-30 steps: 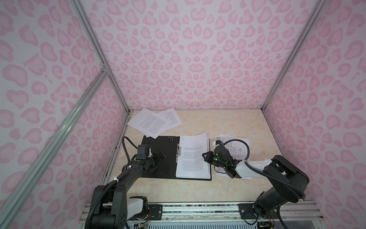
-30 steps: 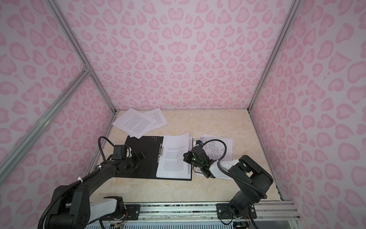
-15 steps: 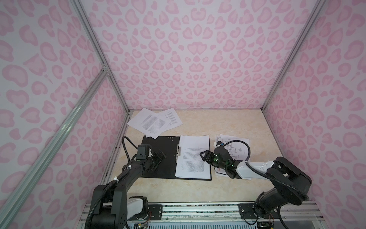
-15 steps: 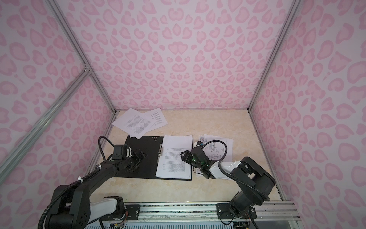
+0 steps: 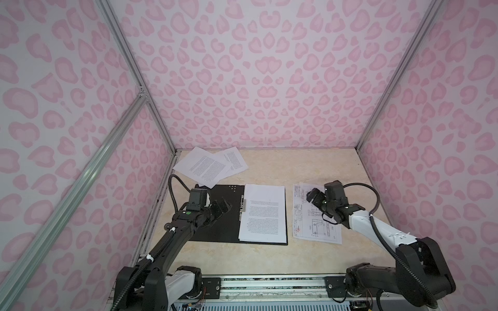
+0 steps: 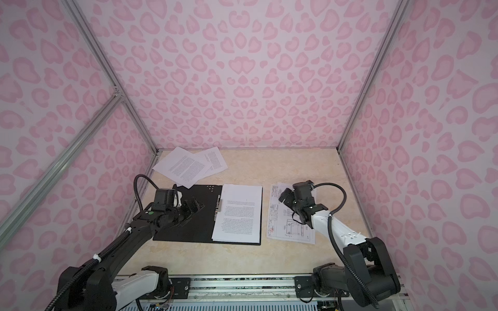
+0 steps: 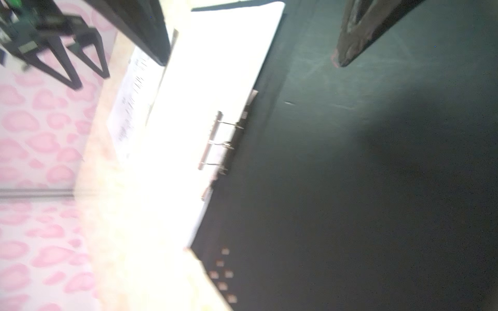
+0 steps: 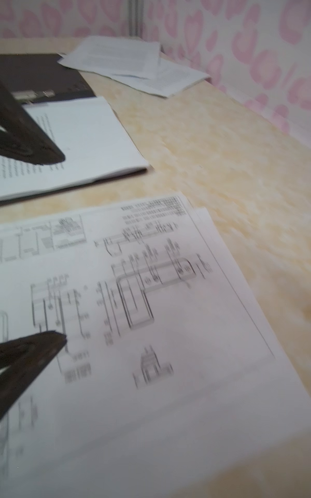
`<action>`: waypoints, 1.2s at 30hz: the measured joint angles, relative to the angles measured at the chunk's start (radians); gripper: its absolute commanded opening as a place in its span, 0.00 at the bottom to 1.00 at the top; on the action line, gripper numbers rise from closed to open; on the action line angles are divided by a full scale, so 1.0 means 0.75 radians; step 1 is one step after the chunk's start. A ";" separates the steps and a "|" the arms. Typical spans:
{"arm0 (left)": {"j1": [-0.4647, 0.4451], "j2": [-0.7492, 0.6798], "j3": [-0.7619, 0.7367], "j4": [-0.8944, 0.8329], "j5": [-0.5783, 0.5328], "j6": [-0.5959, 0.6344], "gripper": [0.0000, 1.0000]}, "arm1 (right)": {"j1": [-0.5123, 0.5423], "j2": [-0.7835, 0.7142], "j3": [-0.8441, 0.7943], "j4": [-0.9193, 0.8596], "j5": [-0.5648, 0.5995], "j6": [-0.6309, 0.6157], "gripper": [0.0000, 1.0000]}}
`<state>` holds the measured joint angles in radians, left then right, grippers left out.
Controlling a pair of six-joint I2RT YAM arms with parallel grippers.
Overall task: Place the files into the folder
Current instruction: 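Move right gripper to the drawing sheet while left gripper reaches over it, then pin the drawing sheet with left gripper while right gripper pinches its far edge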
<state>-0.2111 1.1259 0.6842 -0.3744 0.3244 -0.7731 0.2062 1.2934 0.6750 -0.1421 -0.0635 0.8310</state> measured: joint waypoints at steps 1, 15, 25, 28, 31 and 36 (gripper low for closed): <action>-0.073 0.003 0.052 -0.010 -0.009 0.011 0.98 | -0.074 -0.003 0.019 -0.034 -0.016 -0.046 0.97; -0.868 0.940 0.925 0.046 0.022 0.012 0.98 | -0.593 0.281 0.102 0.056 -0.387 -0.298 0.96; -0.990 1.300 1.175 0.047 0.141 -0.040 0.98 | -0.592 0.351 0.121 0.142 -0.483 -0.324 0.95; -1.002 1.341 1.175 0.042 0.170 -0.049 0.98 | -0.590 0.375 0.126 0.162 -0.509 -0.331 0.95; -1.000 1.370 1.172 0.043 0.191 -0.060 0.98 | -0.576 0.385 0.131 0.171 -0.525 -0.342 0.95; -0.995 1.401 1.170 0.060 0.215 -0.072 0.98 | -0.552 0.392 0.162 0.171 -0.536 -0.365 0.95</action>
<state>-0.9573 2.1769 1.5620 -0.3294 0.4854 -0.8272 -0.2081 1.5871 0.7967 -0.0139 -0.4656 0.5575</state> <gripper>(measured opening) 0.979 0.954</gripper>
